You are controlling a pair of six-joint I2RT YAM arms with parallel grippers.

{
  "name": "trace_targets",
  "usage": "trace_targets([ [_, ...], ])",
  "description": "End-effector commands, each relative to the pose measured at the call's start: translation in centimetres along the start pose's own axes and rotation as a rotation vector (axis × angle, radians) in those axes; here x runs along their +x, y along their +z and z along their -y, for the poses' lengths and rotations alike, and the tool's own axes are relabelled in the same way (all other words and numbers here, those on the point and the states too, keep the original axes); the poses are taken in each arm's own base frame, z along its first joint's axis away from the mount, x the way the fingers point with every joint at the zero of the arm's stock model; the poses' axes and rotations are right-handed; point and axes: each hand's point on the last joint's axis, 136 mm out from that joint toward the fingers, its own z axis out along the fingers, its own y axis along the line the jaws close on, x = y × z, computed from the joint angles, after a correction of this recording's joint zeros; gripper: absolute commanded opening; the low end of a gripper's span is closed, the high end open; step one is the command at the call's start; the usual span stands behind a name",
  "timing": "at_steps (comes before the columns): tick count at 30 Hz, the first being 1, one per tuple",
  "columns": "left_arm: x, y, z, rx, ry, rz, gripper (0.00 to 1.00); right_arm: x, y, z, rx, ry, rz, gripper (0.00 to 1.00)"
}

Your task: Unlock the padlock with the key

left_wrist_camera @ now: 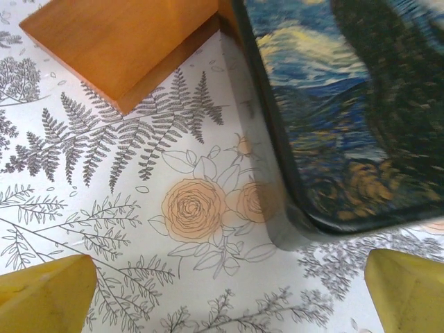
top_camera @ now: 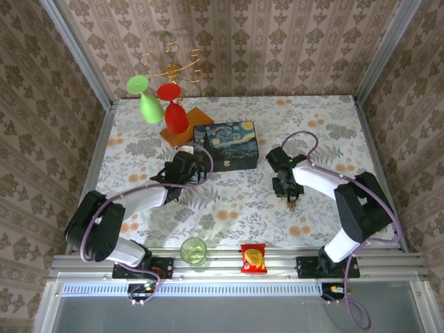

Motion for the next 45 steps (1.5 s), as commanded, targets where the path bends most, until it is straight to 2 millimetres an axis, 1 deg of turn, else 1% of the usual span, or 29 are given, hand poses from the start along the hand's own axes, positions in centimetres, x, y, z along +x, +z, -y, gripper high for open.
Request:
trace_targets([
  [1,-1.1,-2.7,0.0,0.045,-0.041,0.063,1.00,-1.0,-2.7,-0.2,-0.035,0.015,0.062,0.34],
  [3,-1.6,-4.6,-0.9,0.035,-0.049,0.097,1.00,-2.2,-4.2,0.1,-0.047,0.025,0.140,0.38],
  [4,-1.7,-5.4,-1.5,0.025,-0.048,0.118,1.00,-2.9,-5.0,0.5,-0.049,0.032,0.190,0.41],
  [5,-1.9,-6.4,-2.3,0.009,-0.044,0.146,1.00,-3.8,-6.0,0.9,-0.058,0.040,0.255,0.47],
  [6,-2.2,-7.4,-3.1,-0.006,-0.042,0.172,1.00,-4.6,-7.1,1.6,-0.065,0.050,0.318,0.56],
  [7,-2.3,-8.1,-3.9,-0.024,-0.040,0.195,1.00,-5.3,-8.0,2.2,-0.064,0.053,0.369,0.73],
  [9,-2.5,-9.4,-6.0,-0.082,-0.036,0.234,1.00,-6.8,-9.4,4.0,-0.034,0.069,0.499,0.96],
  [11,-2.8,-10.2,-7.7,-0.151,0.011,0.282,1.00,-8.0,-10.0,6.1,0.019,0.076,0.615,0.98],
  [12,-3.0,-10.6,-8.4,-0.191,0.048,0.317,1.00,-8.4,-10.2,7.6,0.056,0.105,0.663,0.99],
  [14,-3.5,-11.2,-10.4,-0.308,0.075,0.385,1.00,-9.0,-9.7,9.4,0.073,0.134,0.735,0.99],
  [15,-3.2,-11.0,-11.4,-0.355,0.081,0.407,1.00,-9.2,-9.3,10.0,0.067,0.149,0.782,0.99],
  [16,-3.1,-10.7,-11.9,-0.369,0.085,0.416,1.00,-9.3,-8.8,10.6,0.068,0.165,0.825,0.99],
  [17,-2.8,-10.2,-13.3,-0.393,0.068,0.418,1.00,-9.9,-9.1,11.0,0.065,0.184,0.925,0.99],
  [19,-2.5,-8.9,-14.2,-0.370,0.041,0.422,1.00,-9.8,-8.6,11.1,0.059,0.158,1.045,0.98],
  [21,-2.3,-7.4,-15.3,-0.348,-0.005,0.413,1.00,-9.9,-7.4,11.5,0.075,0.158,1.041,0.99],
  [23,-1.7,-5.7,-16.2,-0.325,-0.038,0.386,1.00,-10.5,-6.5,11.9,0.070,0.171,1.029,0.98],
  [26,-1.7,-3.5,-16.7,-0.282,-0.045,0.401,1.00,-11.4,-6.5,11.9,0.052,0.183,1.078,0.98],
  [28,-2.7,-2.9,-16.7,-0.248,-0.043,0.415,1.00,-11.9,-6.3,12.0,0.041,0.186,1.084,0.98],
  [29,-2.4,-2.3,-16.7,-0.244,-0.050,0.375,1.00,-12.2,-5.9,12.0,0.042,0.187,1.075,0.98],
  [32,-2.8,-1.7,-16.5,-0.222,-0.021,0.363,1.00,-12.6,-3.9,12.0,0.038,0.191,1.036,0.98],
  [33,-3.0,-1.5,-16.5,-0.214,-0.005,0.369,1.00,-12.9,-3.6,11.9,0.035,0.193,1.037,0.97],
  [36,-3.2,-1.2,-17.2,-0.216,-0.002,0.391,1.00,-13.1,-2.2,11.7,0.032,0.182,1.004,0.98],
  [37,-3.2,-1.0,-17.6,-0.217,-0.012,0.406,1.00,-13.2,-2.4,11.5,0.022,0.171,1.017,0.99],
  [39,-2.3,0.3,-18.2,-0.210,-0.034,0.411,1.00,-13.2,-2.3,11.5,0.020,0.172,1.008,1.00],
  [40,-2.2,0.8,-18.2,-0.211,-0.026,0.417,1.00,-13.2,-2.3,11.5,0.022,0.173,1.008,1.00],
  [41,-1.6,1.3,-18.0,-0.208,-0.020,0.382,1.00,-13.1,-2.2,11.5,0.020,0.173,1.001,1.00],
  [42,-1.6,1.4,-18.2,-0.215,-0.037,0.345,1.00,-13.2,-2.2,11.5,0.022,0.172,1.006,1.00],
  [43,-2.0,1.5,-18.5,-0.229,-0.030,0.359,1.00,-13.2,-2.3,11.5,0.021,0.173,1.004,1.00],
  [45,-1.8,1.7,-18.3,-0.225,-0.032,0.344,1.00,-13.2,-2.3,11.5,0.020,0.171,1.005,1.00],
])
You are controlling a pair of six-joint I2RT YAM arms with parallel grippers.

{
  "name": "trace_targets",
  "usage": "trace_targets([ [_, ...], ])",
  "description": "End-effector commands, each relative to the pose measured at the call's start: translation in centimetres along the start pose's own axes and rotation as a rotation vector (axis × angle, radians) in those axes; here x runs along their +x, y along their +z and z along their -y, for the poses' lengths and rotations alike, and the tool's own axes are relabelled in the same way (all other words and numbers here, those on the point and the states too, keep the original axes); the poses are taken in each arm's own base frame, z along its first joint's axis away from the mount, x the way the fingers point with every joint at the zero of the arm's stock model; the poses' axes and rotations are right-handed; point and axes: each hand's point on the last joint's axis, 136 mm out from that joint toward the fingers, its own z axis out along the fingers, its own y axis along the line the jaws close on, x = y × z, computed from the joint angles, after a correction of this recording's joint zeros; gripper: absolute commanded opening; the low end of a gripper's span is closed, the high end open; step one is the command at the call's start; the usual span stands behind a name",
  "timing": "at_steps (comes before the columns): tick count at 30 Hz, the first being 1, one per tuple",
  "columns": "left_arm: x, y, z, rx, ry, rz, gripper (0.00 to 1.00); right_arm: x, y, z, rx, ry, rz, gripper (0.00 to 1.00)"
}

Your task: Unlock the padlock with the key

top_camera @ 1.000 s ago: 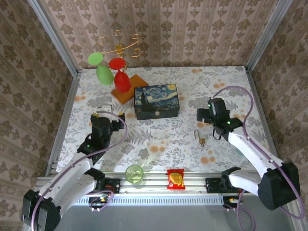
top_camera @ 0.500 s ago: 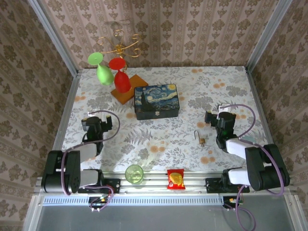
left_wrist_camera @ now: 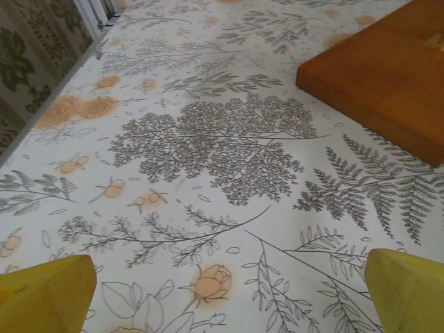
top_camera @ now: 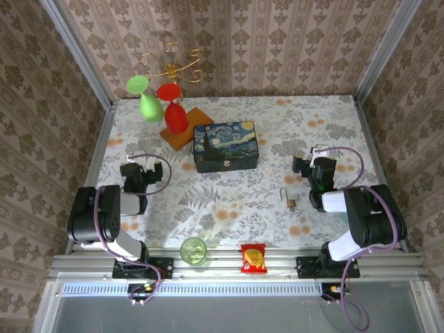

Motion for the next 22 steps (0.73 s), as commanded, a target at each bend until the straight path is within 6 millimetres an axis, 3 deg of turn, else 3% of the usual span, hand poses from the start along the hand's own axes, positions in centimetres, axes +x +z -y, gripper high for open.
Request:
trace_targets([
  [1,-3.0,0.3,0.1,0.008,0.010,0.088,1.00,-2.0,0.3,-0.1,-0.003,0.004,0.064,1.00],
  [22,-3.0,0.5,1.5,0.065,0.058,0.074,1.00,-2.1,0.2,-0.1,-0.004,0.004,0.066,1.00],
])
